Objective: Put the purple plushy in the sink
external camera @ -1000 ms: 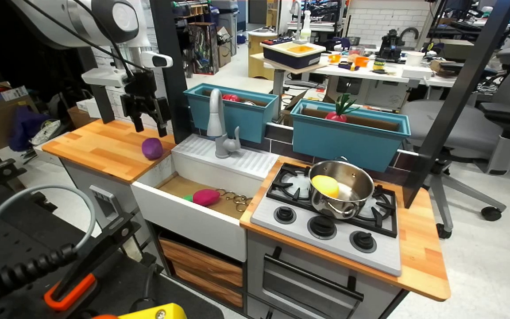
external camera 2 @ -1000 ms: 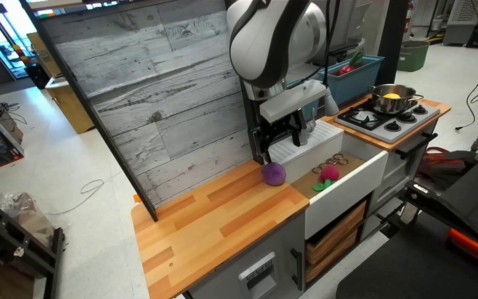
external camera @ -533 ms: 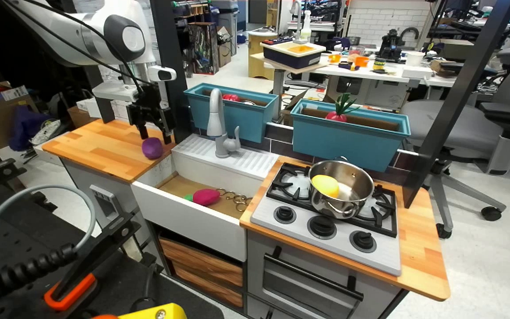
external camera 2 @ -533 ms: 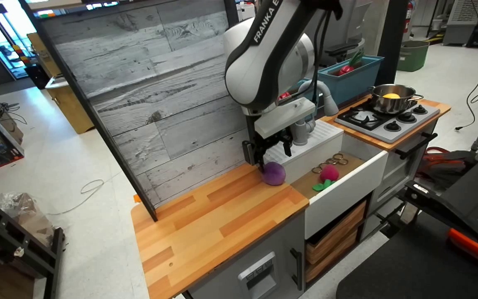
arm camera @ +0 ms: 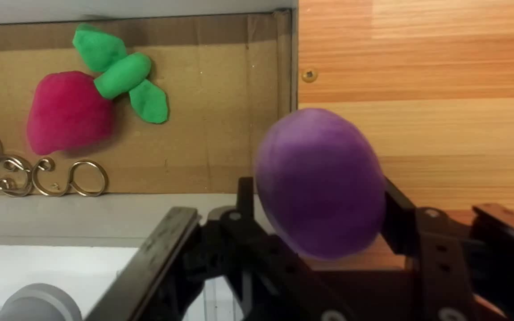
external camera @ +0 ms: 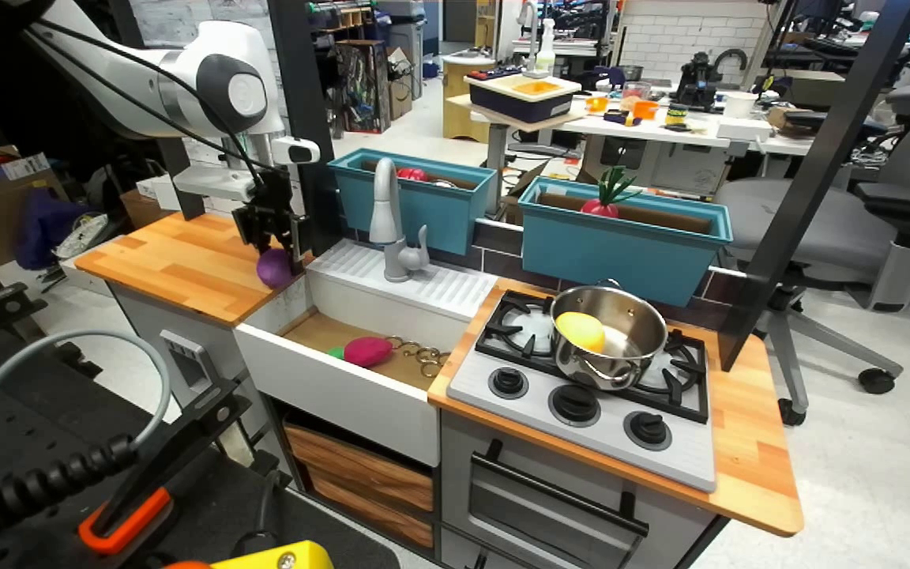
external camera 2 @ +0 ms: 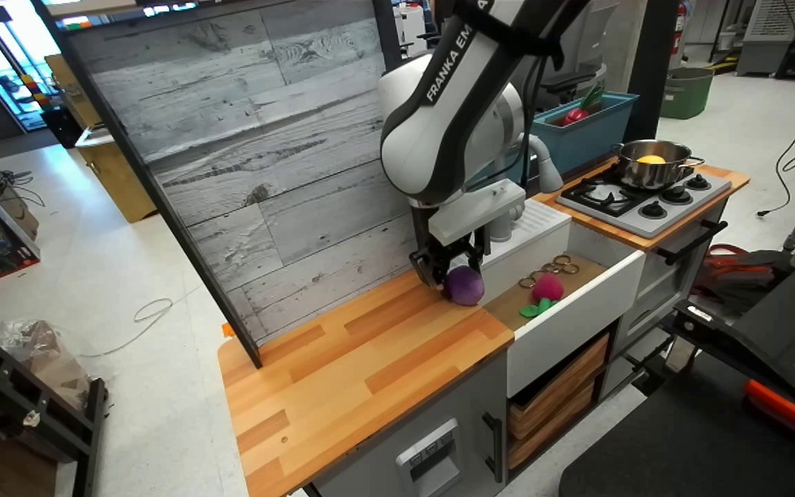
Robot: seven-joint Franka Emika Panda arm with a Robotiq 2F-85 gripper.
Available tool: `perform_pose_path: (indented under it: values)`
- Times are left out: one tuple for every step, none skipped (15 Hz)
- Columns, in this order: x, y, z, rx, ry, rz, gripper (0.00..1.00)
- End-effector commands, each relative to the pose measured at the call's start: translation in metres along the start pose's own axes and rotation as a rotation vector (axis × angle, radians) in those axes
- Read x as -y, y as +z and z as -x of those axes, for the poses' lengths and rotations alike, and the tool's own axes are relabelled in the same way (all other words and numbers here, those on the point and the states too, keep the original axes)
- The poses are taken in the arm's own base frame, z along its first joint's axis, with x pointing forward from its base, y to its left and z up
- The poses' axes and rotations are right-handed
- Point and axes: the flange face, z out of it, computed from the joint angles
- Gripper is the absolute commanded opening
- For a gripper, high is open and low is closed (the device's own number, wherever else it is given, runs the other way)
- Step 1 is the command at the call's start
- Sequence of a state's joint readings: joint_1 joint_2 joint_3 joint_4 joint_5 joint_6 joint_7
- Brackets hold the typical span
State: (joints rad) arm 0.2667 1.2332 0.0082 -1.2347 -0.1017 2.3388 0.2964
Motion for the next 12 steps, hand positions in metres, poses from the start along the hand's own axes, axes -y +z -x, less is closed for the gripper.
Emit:
perform_pose_path:
  values:
    - [0.012,0.001,-0.008,0.021,-0.011,-0.065,0.36]
    - [0.009,-0.002,-0.01,0.028,0.008,-0.078,0.27]
    - [0.007,-0.006,-0.011,0.032,0.024,-0.09,0.22]
    - [0.003,-0.011,-0.011,0.044,0.04,-0.103,0.16]
    - [-0.001,-0.013,-0.009,0.06,0.055,-0.101,0.13]
    - [-0.006,-0.011,-0.007,0.061,0.063,-0.081,0.12]
    - [-0.012,-0.008,-0.005,0.065,0.069,-0.064,0.08]
    - [-0.021,-0.002,-0.002,0.083,0.089,-0.034,0.04]
    - [-0.029,0.004,0.001,0.115,0.116,-0.008,0.04]
    - [-0.041,0.011,0.003,0.139,0.149,0.021,0.06]
    - [-0.05,0.016,0.005,0.161,0.175,0.04,0.06]
    - [-0.061,0.02,0.006,0.178,0.204,0.057,0.06]
